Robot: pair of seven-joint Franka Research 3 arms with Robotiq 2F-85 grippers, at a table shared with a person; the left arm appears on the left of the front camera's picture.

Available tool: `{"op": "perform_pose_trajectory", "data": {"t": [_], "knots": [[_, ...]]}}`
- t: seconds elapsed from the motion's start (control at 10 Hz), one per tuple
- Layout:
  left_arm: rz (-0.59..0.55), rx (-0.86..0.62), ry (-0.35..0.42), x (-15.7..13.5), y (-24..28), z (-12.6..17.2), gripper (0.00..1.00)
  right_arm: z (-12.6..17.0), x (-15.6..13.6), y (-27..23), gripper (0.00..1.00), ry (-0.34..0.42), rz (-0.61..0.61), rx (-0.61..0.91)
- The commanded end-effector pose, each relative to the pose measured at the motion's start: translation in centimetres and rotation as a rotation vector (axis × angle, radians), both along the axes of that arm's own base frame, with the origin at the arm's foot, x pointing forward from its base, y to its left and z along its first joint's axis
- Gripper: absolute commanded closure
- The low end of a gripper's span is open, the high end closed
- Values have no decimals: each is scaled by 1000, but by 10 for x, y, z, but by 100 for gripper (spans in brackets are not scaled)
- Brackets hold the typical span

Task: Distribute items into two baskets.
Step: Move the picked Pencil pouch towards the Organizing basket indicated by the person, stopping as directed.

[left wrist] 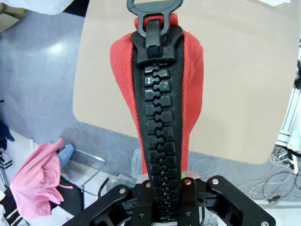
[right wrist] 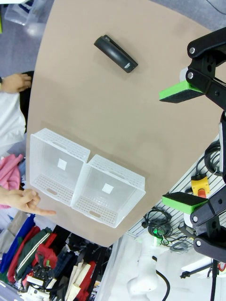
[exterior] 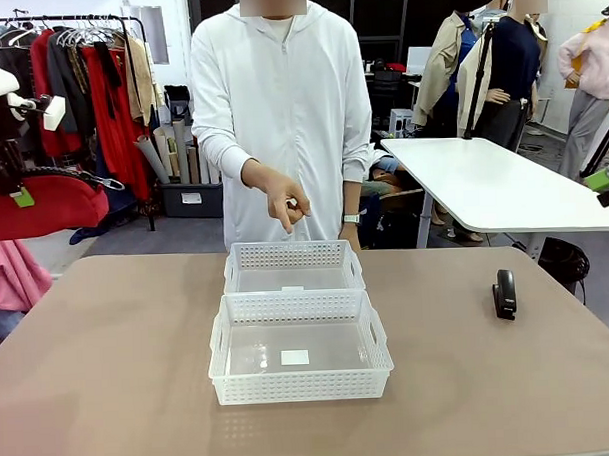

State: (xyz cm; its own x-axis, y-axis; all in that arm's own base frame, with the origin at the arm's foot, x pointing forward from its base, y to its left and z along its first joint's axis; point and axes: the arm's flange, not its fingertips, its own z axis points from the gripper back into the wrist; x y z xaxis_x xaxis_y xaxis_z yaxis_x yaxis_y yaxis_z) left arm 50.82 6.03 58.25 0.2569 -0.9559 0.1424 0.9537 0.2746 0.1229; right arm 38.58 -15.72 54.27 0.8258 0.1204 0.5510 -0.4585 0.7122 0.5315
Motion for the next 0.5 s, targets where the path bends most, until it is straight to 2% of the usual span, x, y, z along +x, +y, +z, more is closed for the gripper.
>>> {"op": "perform_pose_trajectory", "data": {"t": [0.0,0.4], "knots": [[0,0,0,0,0,0,100,1,0,2,0,-12,1,1],[-70,-39,-27,22,-15,-4,100,1,0,2,0,-12,1,1]]}}
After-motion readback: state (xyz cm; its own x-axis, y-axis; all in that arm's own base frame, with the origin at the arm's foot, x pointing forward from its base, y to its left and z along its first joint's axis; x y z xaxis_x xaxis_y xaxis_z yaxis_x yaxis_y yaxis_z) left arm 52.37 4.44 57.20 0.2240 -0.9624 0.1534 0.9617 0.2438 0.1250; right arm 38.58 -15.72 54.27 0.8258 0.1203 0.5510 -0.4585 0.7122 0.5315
